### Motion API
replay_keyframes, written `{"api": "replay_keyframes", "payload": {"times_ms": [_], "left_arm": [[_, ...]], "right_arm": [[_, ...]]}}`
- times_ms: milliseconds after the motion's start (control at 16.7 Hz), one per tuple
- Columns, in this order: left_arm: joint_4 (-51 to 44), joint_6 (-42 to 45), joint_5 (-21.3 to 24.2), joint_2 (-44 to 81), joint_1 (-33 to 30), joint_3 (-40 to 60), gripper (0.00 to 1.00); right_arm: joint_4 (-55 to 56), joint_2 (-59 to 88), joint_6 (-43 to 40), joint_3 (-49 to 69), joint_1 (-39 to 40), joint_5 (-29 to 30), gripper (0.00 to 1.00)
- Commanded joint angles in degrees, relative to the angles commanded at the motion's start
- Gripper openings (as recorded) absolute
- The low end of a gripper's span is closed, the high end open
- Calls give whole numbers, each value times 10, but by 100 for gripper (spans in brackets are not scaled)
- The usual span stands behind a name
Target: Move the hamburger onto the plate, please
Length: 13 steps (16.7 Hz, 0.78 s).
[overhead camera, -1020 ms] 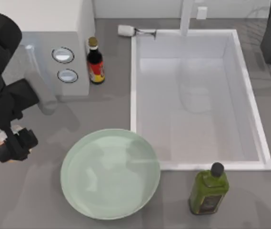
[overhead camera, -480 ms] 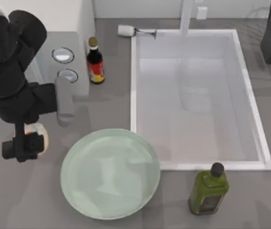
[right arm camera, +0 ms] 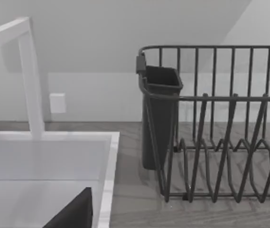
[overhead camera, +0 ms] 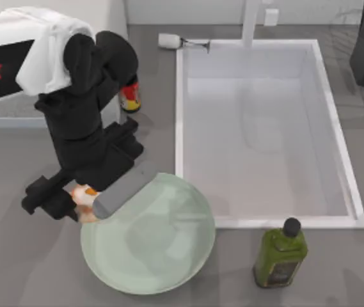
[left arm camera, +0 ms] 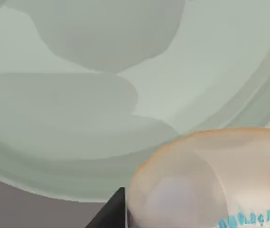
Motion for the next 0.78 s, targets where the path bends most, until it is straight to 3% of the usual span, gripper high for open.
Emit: {"api": "replay_keyframes", "payload": {"times_ms": [420,780], "left_arm": [[9,307,-1,31,-87,33,0],[16,375,-3,33,-108,43,0]], "right_arm": [[0,0,0,0,0,0,100],[0,0,0,0,0,0,100]]}}
